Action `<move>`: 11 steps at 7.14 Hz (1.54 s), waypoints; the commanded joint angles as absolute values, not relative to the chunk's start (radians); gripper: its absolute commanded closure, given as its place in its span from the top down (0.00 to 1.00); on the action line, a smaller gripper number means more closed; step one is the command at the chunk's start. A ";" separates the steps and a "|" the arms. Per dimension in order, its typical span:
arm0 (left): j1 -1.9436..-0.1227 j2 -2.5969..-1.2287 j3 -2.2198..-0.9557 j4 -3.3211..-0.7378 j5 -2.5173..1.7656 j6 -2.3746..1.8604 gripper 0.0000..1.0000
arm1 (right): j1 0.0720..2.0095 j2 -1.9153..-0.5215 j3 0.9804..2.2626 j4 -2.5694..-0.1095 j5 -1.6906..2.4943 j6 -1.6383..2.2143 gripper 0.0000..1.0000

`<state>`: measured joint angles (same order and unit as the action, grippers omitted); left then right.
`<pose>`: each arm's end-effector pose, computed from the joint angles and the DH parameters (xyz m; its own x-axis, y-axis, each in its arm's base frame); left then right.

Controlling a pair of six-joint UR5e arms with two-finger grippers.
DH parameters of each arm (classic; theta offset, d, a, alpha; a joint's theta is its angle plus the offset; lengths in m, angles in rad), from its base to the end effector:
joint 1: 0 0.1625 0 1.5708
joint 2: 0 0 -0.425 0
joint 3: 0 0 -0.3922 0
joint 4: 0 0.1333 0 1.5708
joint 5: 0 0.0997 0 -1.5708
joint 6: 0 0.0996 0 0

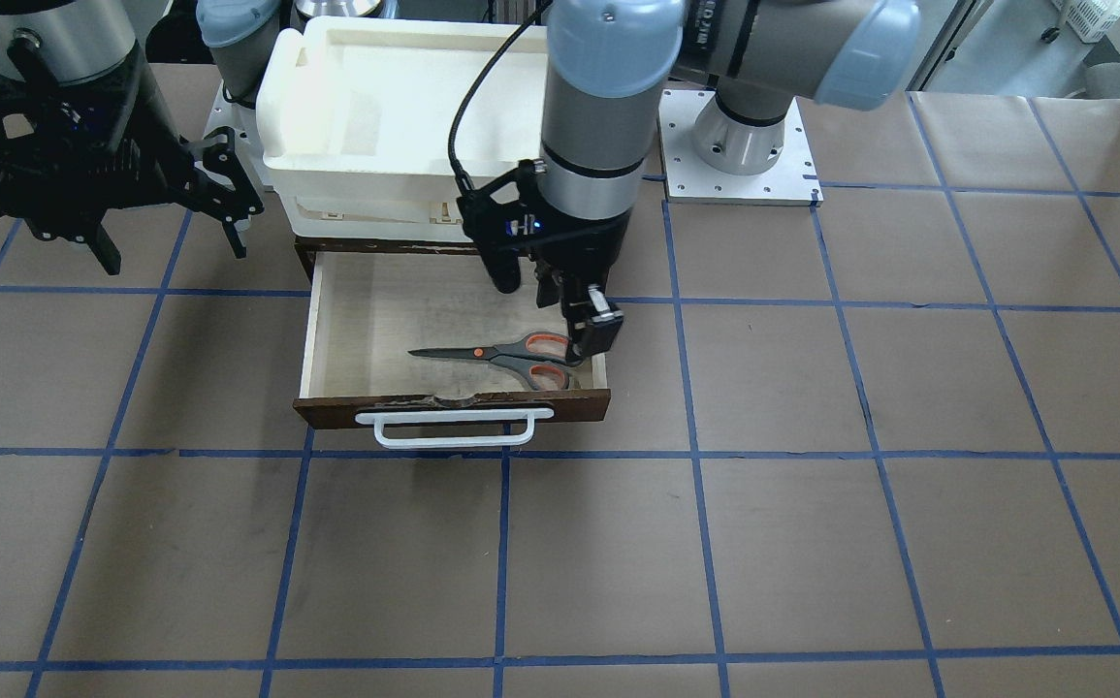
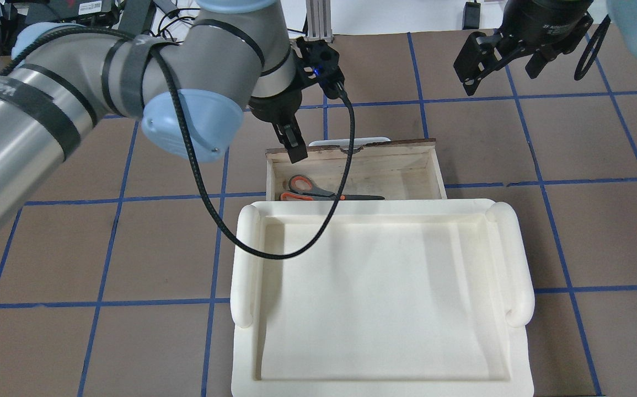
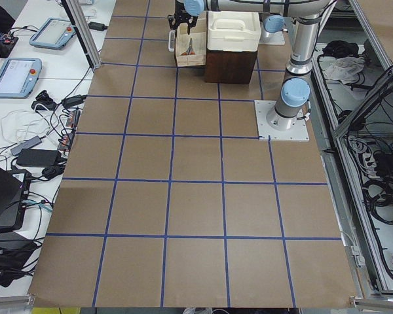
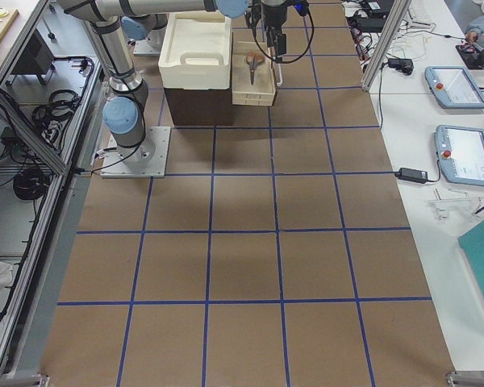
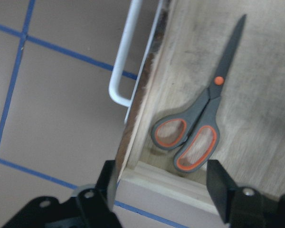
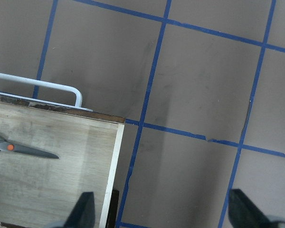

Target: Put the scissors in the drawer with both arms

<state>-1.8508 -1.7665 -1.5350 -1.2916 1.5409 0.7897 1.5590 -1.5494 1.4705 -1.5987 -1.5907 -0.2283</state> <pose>-0.2914 -0.5204 0.4300 -0.4808 0.8745 -0.0636 0.8747 0.4732 -0.1049 0.1253 -0.5113 0.5299 -0.9764 -0.2115 0.0434 -0.2148 0.9716 -0.0994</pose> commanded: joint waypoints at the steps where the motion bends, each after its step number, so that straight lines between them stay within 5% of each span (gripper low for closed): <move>1: -1.697 -1.715 -1.503 -1.304 1.529 0.514 0.89 | 1.560 -1.562 1.471 -1.575 -1.597 -0.169 1.00; 2: -1.671 -1.698 -1.503 -1.352 1.540 0.344 1.00 | 1.559 -1.562 1.471 -1.559 -1.591 -0.132 1.00; 11: -1.542 -1.601 -1.551 -1.546 1.605 0.080 1.00 | 1.572 -1.569 1.473 -1.502 -1.595 -0.028 1.00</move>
<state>-1.5437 -1.6029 -1.5443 -1.5491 1.6066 0.0796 1.5719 -1.5695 1.4703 -1.5140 -1.5973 -0.0280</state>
